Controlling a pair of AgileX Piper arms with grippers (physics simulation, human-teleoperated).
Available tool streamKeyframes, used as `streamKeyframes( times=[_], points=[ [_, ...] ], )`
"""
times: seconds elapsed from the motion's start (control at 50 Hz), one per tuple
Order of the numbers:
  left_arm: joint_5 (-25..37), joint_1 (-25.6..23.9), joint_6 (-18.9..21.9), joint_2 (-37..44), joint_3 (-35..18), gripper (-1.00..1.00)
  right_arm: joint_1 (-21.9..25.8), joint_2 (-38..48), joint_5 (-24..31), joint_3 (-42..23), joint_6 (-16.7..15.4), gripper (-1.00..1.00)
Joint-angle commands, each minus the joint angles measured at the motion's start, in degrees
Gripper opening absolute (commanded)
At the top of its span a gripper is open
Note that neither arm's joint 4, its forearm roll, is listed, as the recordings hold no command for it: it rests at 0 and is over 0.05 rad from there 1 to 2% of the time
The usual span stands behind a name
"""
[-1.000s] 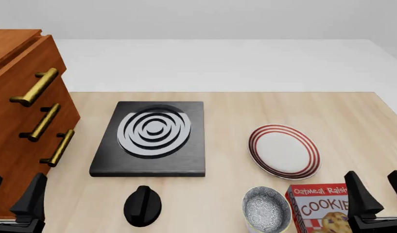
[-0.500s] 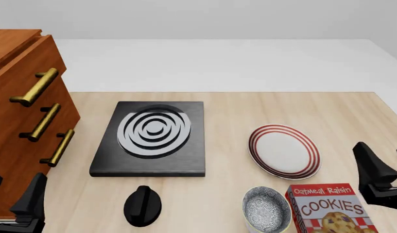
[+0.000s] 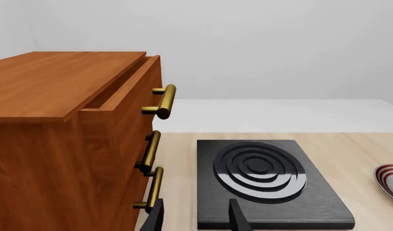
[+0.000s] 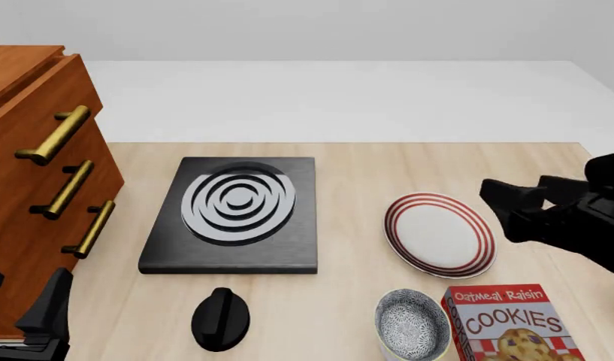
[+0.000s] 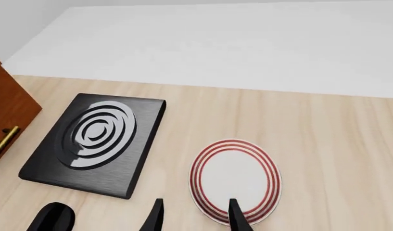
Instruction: Pick the akita bowl on the ramekin and place it on the plate.
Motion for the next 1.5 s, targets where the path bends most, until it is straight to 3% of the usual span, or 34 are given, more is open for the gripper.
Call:
streamKeyframes(
  times=[0.02,0.2,0.32,0.58,0.8,1.1,1.5],
  points=[
    [0.00,0.00,0.02,0.00,0.00,1.00,4.36,8.27,5.19,-3.21,3.78,1.00],
    [0.00,0.00,0.00,-0.01,0.00,1.00,8.13,10.29,4.81,0.55,10.00,1.00],
    [0.00,0.00,0.00,0.00,0.00,1.00,8.81,10.09,3.50,3.56,11.78,1.00],
    [0.00,0.00,0.00,-0.01,0.00,1.00,8.91,11.20,1.34,10.09,11.24,1.00],
    [0.00,0.01,0.00,-0.01,0.00,1.00,8.38,10.73,1.69,11.84,11.68,1.00],
    [0.00,0.01,-0.01,0.00,0.00,1.00,11.17,14.55,-3.91,16.74,15.03,1.00],
    [0.00,0.01,0.01,0.00,0.00,1.00,12.04,17.97,-7.55,19.49,16.97,1.00]
  ],
)
